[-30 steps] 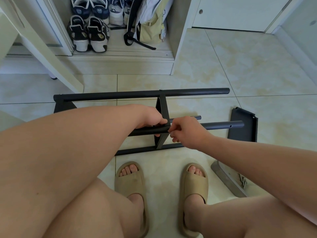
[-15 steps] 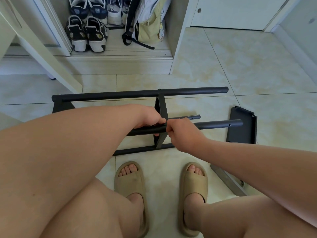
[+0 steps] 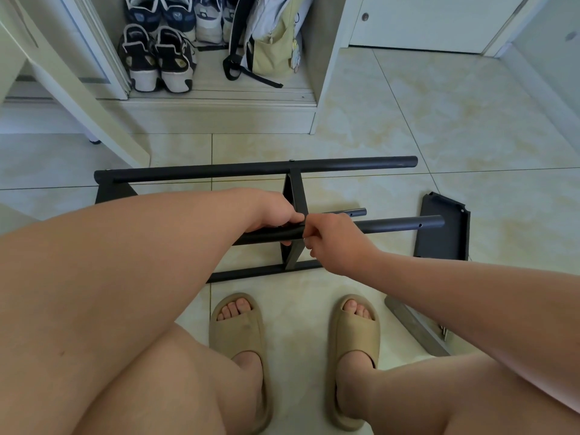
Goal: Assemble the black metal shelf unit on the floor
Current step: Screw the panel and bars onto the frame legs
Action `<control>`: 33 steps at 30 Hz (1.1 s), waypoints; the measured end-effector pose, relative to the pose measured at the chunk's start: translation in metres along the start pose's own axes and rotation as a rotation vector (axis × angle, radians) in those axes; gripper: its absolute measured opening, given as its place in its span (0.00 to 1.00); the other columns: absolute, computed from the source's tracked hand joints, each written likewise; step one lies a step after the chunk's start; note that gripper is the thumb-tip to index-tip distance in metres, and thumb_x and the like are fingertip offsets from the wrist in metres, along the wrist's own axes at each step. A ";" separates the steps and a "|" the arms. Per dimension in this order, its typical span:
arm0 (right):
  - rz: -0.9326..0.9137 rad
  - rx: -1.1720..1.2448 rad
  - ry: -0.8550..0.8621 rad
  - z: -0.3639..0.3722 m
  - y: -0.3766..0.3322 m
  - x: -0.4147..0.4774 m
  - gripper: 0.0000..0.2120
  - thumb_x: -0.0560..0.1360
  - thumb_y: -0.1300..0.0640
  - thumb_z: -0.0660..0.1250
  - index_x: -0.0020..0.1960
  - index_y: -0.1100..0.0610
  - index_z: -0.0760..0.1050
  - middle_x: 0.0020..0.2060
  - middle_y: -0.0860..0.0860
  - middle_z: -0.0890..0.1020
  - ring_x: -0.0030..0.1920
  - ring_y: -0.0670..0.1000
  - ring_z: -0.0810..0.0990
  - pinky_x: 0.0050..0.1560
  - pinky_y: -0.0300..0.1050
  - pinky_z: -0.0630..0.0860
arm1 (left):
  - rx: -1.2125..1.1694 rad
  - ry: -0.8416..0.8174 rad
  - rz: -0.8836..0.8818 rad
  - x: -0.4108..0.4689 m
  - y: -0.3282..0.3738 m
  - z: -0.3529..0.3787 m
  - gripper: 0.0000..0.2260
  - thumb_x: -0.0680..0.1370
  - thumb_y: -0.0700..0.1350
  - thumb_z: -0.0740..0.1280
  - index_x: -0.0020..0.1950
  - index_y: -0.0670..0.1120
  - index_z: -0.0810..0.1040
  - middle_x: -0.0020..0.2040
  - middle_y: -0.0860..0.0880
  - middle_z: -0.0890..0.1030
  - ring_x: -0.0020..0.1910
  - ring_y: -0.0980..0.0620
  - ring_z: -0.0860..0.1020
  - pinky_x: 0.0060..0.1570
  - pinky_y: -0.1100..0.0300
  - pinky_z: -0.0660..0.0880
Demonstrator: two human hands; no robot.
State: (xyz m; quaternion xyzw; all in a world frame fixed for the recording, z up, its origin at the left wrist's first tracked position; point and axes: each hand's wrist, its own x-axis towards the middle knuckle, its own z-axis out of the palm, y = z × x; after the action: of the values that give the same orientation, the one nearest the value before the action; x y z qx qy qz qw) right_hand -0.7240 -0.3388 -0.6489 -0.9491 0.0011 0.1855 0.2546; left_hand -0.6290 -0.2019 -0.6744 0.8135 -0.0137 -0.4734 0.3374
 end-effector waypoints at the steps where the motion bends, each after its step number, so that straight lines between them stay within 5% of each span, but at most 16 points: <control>1: 0.039 0.069 0.000 0.000 0.001 0.000 0.09 0.79 0.65 0.61 0.43 0.54 0.74 0.43 0.56 0.83 0.44 0.58 0.84 0.42 0.55 0.82 | -0.005 0.001 -0.003 0.000 0.000 0.000 0.16 0.83 0.54 0.63 0.57 0.42 0.81 0.46 0.44 0.87 0.54 0.47 0.84 0.51 0.54 0.74; 7: 0.165 0.455 -0.011 0.002 0.007 0.002 0.09 0.80 0.68 0.63 0.43 0.58 0.75 0.39 0.59 0.84 0.35 0.51 0.85 0.45 0.50 0.85 | -0.006 -0.008 -0.023 -0.002 0.000 0.001 0.16 0.83 0.52 0.62 0.55 0.41 0.82 0.45 0.45 0.87 0.53 0.47 0.83 0.52 0.54 0.74; 14: 0.170 0.595 -0.054 -0.005 0.011 0.000 0.09 0.80 0.70 0.63 0.43 0.61 0.74 0.37 0.57 0.82 0.34 0.52 0.83 0.43 0.46 0.85 | 0.019 -0.004 -0.029 -0.001 0.000 0.000 0.17 0.83 0.54 0.62 0.56 0.42 0.82 0.44 0.46 0.87 0.50 0.48 0.83 0.55 0.53 0.73; 22: 0.138 0.454 -0.068 -0.008 0.008 0.004 0.09 0.80 0.69 0.64 0.43 0.61 0.75 0.37 0.57 0.82 0.35 0.53 0.82 0.41 0.42 0.84 | 0.011 0.000 -0.019 -0.002 0.000 0.001 0.17 0.83 0.53 0.61 0.58 0.41 0.80 0.46 0.45 0.87 0.55 0.47 0.83 0.62 0.51 0.73; 31: 0.022 0.028 -0.100 -0.013 -0.003 0.011 0.13 0.79 0.65 0.62 0.39 0.51 0.73 0.44 0.55 0.82 0.44 0.56 0.83 0.39 0.45 0.77 | 0.030 0.004 0.000 -0.004 0.000 0.001 0.16 0.82 0.54 0.63 0.57 0.42 0.81 0.43 0.46 0.86 0.48 0.49 0.84 0.48 0.56 0.74; 33: 0.039 0.073 -0.132 -0.016 -0.001 0.013 0.13 0.79 0.66 0.63 0.39 0.52 0.74 0.43 0.55 0.83 0.42 0.56 0.85 0.44 0.47 0.81 | 0.033 -0.002 -0.001 -0.004 0.000 0.001 0.16 0.82 0.55 0.63 0.57 0.43 0.81 0.43 0.46 0.87 0.50 0.49 0.84 0.53 0.54 0.75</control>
State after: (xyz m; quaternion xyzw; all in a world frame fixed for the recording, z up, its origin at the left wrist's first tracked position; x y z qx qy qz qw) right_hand -0.7065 -0.3442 -0.6400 -0.9247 0.0096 0.2524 0.2849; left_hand -0.6320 -0.2007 -0.6719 0.8185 -0.0213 -0.4741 0.3238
